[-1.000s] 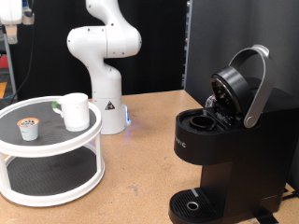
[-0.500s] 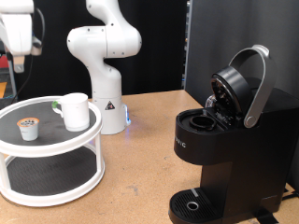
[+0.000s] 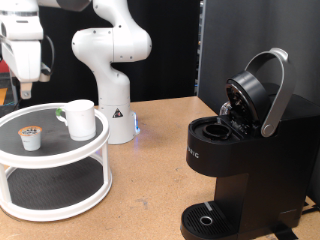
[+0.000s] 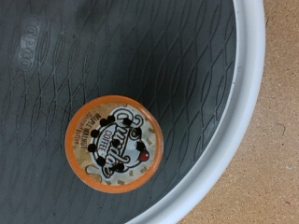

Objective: Make a cup of coffee with the keurig machine

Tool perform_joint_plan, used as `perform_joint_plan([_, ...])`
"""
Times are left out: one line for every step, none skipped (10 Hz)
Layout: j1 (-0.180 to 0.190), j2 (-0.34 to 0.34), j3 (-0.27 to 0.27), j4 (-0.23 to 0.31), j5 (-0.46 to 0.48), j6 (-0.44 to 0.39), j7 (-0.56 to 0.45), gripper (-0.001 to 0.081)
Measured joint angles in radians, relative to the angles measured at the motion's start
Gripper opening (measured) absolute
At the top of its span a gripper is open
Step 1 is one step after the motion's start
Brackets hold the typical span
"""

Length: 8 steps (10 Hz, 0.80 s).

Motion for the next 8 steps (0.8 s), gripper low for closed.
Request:
perform_joint_plan([-0.008, 0.0, -0.001, -0.023, -0.014, 0.034, 0.0, 0.0803])
perform_joint_plan([-0.017, 0.0, -0.001, -0.05, -0.029, 0.064, 0.0, 0.0803])
perform_joint_plan([-0.028, -0.001, -0.001, -0.081, -0.049, 0.1, 0.006, 0.0803])
perform_joint_plan([-0.038, 0.0, -0.001, -0.112, -0.073, 0.137, 0.02, 0.0803])
perform_joint_plan([-0.047, 0.0, -0.001, -0.139, -0.096, 0.171, 0.035, 0.0803])
perform_joint_plan([-0.053, 0.001, -0.001, -0.16, -0.109, 0.199, 0.045, 0.0803])
perform_joint_plan([-0.057, 0.002, -0.001, -0.176, -0.116, 0.22, 0.053, 0.0803])
perform_joint_plan([-0.059, 0.003, -0.001, -0.19, -0.118, 0.238, 0.059, 0.0803])
